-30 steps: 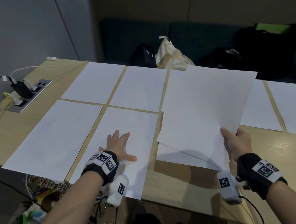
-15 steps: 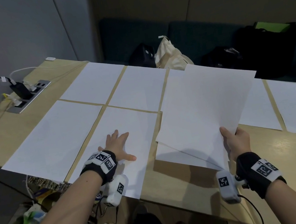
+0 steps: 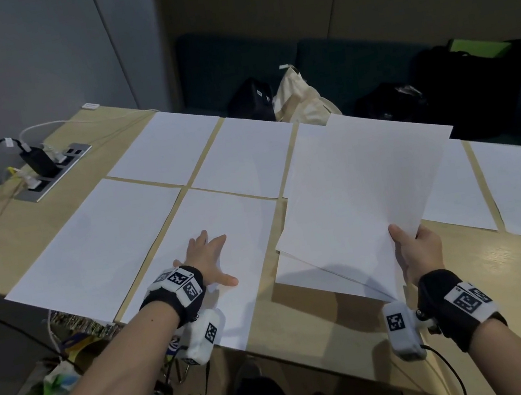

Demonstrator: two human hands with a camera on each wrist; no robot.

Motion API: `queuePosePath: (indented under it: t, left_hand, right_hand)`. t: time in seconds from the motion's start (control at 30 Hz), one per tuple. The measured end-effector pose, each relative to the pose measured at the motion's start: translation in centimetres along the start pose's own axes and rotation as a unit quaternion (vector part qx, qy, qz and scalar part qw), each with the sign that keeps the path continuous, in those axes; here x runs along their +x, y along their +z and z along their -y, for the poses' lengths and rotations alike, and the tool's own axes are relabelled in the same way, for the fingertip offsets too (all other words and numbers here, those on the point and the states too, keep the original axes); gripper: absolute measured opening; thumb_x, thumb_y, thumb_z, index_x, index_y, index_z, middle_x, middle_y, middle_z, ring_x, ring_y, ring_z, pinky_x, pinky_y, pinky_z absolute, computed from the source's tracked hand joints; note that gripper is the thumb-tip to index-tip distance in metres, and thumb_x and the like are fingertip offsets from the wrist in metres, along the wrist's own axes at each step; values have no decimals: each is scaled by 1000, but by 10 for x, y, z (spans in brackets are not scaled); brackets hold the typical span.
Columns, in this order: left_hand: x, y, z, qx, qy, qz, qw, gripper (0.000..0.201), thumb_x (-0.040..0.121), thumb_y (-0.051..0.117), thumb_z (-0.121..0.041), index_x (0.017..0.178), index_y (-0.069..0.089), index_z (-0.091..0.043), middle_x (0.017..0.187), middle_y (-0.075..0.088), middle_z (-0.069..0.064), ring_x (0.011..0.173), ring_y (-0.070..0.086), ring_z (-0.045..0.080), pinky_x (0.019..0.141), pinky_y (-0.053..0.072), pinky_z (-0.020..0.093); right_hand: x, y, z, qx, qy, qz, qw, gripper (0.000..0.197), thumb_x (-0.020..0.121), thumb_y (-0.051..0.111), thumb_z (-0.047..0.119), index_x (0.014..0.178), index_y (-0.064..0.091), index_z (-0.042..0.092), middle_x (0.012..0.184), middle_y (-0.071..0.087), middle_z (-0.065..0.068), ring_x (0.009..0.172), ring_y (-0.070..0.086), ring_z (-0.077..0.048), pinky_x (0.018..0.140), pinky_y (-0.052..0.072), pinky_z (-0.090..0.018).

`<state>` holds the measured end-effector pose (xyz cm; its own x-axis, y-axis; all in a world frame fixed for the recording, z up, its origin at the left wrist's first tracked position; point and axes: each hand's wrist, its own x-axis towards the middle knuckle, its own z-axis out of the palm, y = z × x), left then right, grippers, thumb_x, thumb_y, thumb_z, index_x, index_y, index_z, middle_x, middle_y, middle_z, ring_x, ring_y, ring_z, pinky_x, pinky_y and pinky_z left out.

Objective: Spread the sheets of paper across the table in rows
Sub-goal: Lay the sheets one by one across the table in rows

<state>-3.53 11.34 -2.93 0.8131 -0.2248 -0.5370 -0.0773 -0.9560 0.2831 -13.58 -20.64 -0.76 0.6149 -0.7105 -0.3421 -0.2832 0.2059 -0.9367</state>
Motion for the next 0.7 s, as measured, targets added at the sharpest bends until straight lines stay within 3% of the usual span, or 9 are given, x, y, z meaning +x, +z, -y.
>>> queuePosePath:
  t: [0.13,0.23,0.33,0.4,0.5,0.57,0.63,0.7]
  left_hand:
    - [-2,1,0,-2,4,1,1000,105,69,75,-45,149,10,-30,160,-7,6,147,-6,28,111,14,64]
    - [-4,-2,-4,-33,18,-45,998,96,73,69,-52,149,14,-32,161,-4,2,148,-5,26,113,8,59]
    - [-8,-12,-21,-126,70,-145,979,67,87,55,-46,145,31,-24,160,15,1,147,13,22,116,13,45]
    - [-10,-21,-42,-220,103,-136,961,55,94,48,-37,143,37,-15,154,32,5,141,31,22,114,23,36]
    - [-14,-25,-71,-313,101,-75,942,52,96,45,-26,142,36,-4,143,47,13,127,49,24,108,37,36]
    - [-13,-22,-84,-370,93,-55,923,48,93,51,-16,138,41,-1,132,57,15,112,59,24,97,48,35]
    - [-13,-16,-90,-401,95,-74,908,40,89,57,-9,127,53,2,117,66,18,101,65,25,88,52,31]
    - [-14,-11,-96,-433,85,-107,891,35,84,63,-7,117,58,5,110,68,21,95,66,27,81,51,28]
  right_hand:
    - [-1,2,0,0,-2,6,1000,37,90,56,4,126,51,-5,126,59,-22,110,59,-34,101,45,-42]
    - [-2,2,1,-7,-5,7,1000,37,90,56,5,125,51,-5,126,59,-22,113,58,-35,102,45,-45]
    - [-3,1,1,-8,-7,31,999,36,90,56,5,124,52,-6,124,60,-20,106,59,-32,102,45,-45]
    - [-5,0,2,-10,-11,52,999,36,90,55,5,123,52,-8,118,60,-18,101,58,-30,98,46,-43]
    - [-8,-3,4,-11,-12,80,997,34,90,56,5,120,54,-10,109,60,-15,94,59,-29,82,53,-32]
    - [-8,-7,4,-20,-7,95,995,18,90,56,5,104,61,-5,96,64,-13,74,64,-19,59,53,-17]
    - [-8,-12,4,-22,-10,102,994,8,90,56,4,84,60,4,68,67,-3,45,59,-2,38,43,-9]
    - [-6,-19,2,-26,-16,97,995,6,90,56,4,86,61,3,57,66,4,38,56,-1,36,41,-9]
